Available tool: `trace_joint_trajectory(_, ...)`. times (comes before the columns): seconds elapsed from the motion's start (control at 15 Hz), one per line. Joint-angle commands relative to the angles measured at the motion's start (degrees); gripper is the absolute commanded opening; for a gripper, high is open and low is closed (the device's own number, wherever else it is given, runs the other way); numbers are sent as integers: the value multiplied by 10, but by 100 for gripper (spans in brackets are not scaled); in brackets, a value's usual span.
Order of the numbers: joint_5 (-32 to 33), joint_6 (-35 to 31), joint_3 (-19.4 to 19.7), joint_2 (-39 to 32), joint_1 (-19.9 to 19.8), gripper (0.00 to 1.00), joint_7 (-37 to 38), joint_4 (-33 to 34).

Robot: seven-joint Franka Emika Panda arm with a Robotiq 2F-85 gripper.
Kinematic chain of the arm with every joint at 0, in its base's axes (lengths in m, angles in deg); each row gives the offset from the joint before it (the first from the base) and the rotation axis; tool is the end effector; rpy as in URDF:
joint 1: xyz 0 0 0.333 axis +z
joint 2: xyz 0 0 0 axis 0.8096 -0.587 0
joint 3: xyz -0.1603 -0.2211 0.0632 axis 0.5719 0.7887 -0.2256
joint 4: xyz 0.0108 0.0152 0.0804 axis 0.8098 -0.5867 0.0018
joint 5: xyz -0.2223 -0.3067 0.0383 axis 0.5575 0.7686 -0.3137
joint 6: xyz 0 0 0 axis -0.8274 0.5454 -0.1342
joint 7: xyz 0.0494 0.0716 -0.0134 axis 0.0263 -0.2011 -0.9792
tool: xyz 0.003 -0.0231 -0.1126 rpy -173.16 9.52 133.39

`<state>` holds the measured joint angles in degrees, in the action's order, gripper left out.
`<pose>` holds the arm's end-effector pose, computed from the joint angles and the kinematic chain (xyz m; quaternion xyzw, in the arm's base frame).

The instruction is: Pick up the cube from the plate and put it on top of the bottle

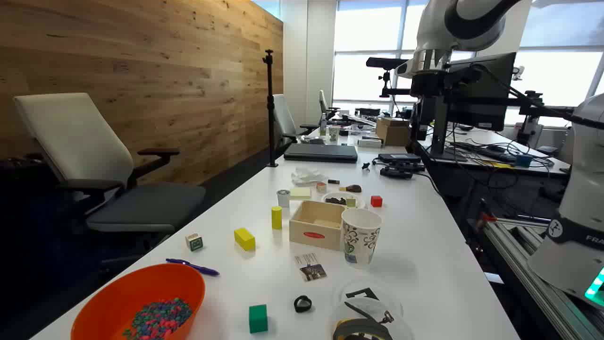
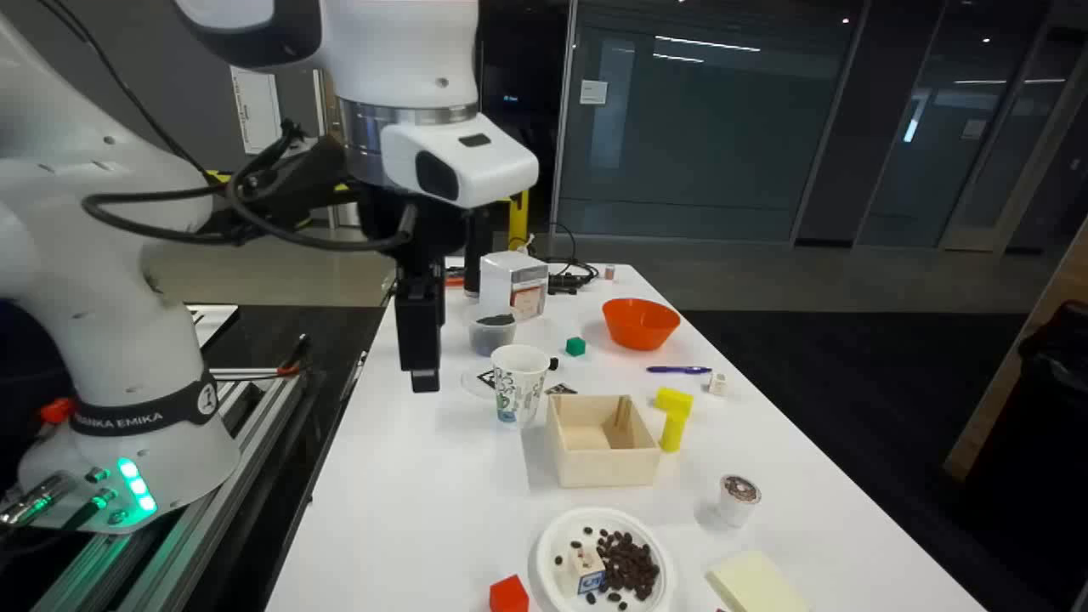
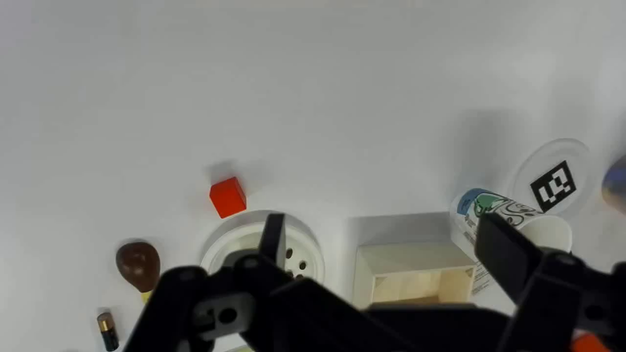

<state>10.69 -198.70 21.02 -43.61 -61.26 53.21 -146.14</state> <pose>0.3321 -0.1684 0.3831 -0.9969 -0.0011 -0.0215 0.0762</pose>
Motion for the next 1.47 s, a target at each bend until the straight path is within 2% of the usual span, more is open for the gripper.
trace_joint_trajectory(0.0,-6,1,-10,-2,-10,100,-5,1)
trace_joint_trajectory(0.27,-6,1,-10,-2,-10,100,-5,1)
trace_joint_trajectory(0.4,-15,-38,-13,-28,-2,100,5,10)
trace_joint_trajectory(0.53,-6,-112,-24,-56,5,100,1,14)
trace_joint_trajectory(0.73,36,-194,-60,-127,-4,100,20,34)
trace_joint_trajectory(0.93,85,-185,-86,-207,-16,100,34,78)
trace_joint_trajectory(1.07,110,-182,-89,-264,-15,100,23,114)
trace_joint_trajectory(1.2,98,-184,-83,-312,-9,100,-3,149)
trace_joint_trajectory(1.4,36,-187,-83,-366,-12,100,-55,193)
